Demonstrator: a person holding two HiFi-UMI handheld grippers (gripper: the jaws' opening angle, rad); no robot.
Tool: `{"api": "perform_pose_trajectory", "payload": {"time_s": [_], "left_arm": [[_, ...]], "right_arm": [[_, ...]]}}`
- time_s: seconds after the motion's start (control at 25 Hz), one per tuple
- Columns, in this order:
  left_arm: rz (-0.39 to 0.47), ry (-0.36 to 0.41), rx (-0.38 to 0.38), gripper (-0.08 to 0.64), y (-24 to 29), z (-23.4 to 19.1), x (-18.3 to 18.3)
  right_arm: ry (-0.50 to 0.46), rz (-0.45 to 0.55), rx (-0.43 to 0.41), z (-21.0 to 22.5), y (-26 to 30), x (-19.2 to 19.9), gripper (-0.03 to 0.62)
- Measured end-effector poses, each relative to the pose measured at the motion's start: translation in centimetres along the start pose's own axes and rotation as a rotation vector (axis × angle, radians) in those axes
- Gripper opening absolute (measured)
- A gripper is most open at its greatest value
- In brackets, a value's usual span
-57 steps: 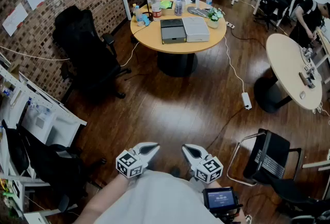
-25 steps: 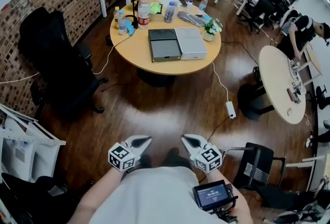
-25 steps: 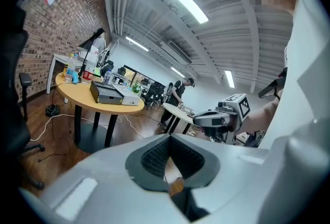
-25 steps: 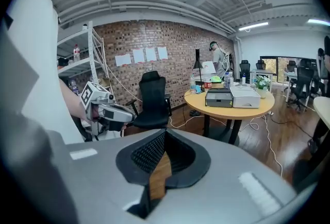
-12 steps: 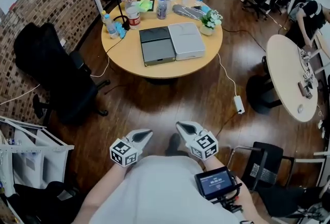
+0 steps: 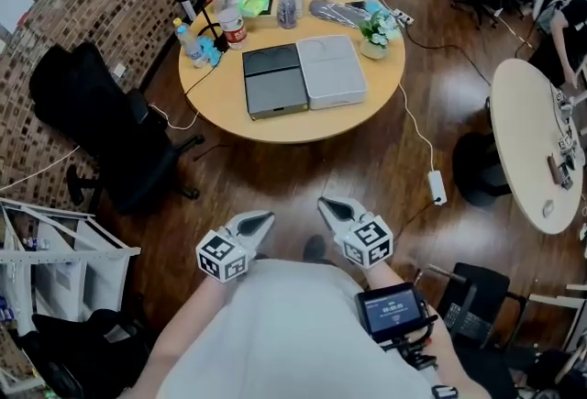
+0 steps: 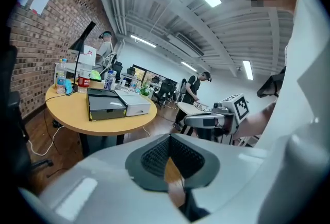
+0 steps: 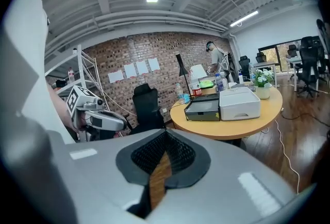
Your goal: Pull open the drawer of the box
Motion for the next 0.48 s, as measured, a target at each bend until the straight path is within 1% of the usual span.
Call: {"api": "perform_pose_trajectory", "payload": {"time_s": [0.16,0.32,0.48], "left_arm": [[-0.011,-0.008,-0.03,0.006,0.2,-0.4,0.1],[-0.002,-0.025,-0.051,0.006,-0.2,-1.8,-0.4],[-0.005,-0.037,-0.05,0.006,-0.9,-3.9,-0.5]], "right_arm": [[-0.059,-0.051,-0.012,0.7,1.4,0.5,0.006],[-0.101,-0.097,-0.034,1.2,3.9,0.7,0.006],[-0.147,-0.14,-0.011,1.5,6.6,0.4,0.006]]}}
Point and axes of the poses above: the fingertips, and each gripper's own axes: y forward along the fingers, z to its right, x out of its underside, the point moved 8 cm from there along -y, backward along the fingers, and after that the axes turned 15 degrees about -y, right-handed, at the moved point
